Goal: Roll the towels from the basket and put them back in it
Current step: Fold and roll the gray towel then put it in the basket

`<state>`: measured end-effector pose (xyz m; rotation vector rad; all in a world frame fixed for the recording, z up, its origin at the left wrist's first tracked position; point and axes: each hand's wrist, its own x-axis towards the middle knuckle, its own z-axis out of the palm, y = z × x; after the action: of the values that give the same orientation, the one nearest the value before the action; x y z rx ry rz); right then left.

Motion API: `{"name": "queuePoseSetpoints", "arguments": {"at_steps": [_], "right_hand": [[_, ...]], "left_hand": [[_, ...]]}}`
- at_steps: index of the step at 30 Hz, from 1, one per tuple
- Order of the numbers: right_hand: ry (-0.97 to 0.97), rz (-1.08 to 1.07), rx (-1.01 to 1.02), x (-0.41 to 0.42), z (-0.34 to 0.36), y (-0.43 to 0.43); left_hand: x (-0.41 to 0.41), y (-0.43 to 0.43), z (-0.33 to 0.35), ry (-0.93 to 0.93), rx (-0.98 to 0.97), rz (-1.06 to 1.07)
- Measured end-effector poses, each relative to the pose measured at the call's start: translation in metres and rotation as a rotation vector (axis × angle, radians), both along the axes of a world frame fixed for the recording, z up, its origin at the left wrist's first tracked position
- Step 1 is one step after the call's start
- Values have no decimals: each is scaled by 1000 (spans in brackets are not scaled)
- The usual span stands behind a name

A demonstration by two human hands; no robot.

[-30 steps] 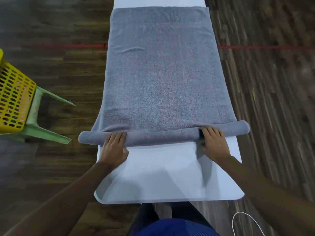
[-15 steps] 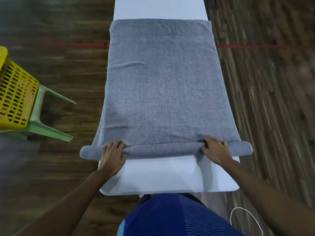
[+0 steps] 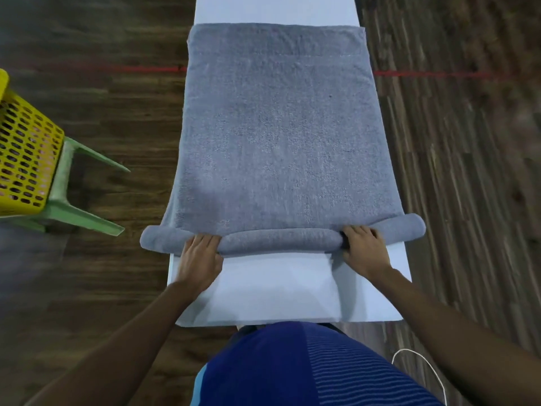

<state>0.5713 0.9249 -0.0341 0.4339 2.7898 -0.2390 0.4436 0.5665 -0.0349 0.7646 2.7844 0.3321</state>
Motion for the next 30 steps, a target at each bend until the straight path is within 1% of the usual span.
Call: {"name": "queuePoseSetpoints", "arguments": {"at_steps": [2,3,4,5,6,8,9,10,11,14,18,20,22,23,24,25,26,27,29,30], "right_hand": [[-109,-8,-60,-9,6,8],[-157,-48,-102,-12,7,11],[-163,-96,-144,-13,7,13],[-107,-126,-146,-12,5,15],[13,-122,-98,-10,3,14],[225,-60,26,-2,-3,12],[278,-23,43,3,-6,10],[281,10,29,8,-9,7],[255,34,20,12,-13,4],[168,45,69,18,-21,0],[150,-17,81,4,-12,1],[21,-11,37,-4,0,7],[-168,-54,-57,-11,10,15],[-256,-104,-124,-14,12,19],[-303,-155,-172,-16,12,21],[-285,-184,-173,-16,10,21],[-204,-183,-125,-15,7,20],[-82,-160,-50,-12,5,18],[115,-80,60,-3,0,8],[171,-38,71,4,-1,2]], "left_hand": [[-7,0,5,-74,-44,-11],[-10,-1,5,-124,-66,8],[-14,-3,4,-164,-72,45],[-17,-4,2,-147,-54,78],[-18,-6,-1,-90,-32,99],[-15,-5,-5,69,22,109],[-12,-5,-5,112,55,79],[-8,-6,-6,117,73,38],[-4,-7,-8,110,73,-3],[-1,-12,-12,2,1,-66],[-15,-4,-1,-67,-20,-29],[-22,1,6,-138,-49,-31],[-26,0,10,-229,-74,-11],[-28,-2,8,-224,-69,2],[-28,-4,5,-167,-59,9],[-28,-5,2,-74,-41,18],[-26,-5,0,19,-16,43],[-25,-4,-1,95,18,70],[-20,-4,-2,152,68,69],[-16,-5,-4,148,64,39]]}}
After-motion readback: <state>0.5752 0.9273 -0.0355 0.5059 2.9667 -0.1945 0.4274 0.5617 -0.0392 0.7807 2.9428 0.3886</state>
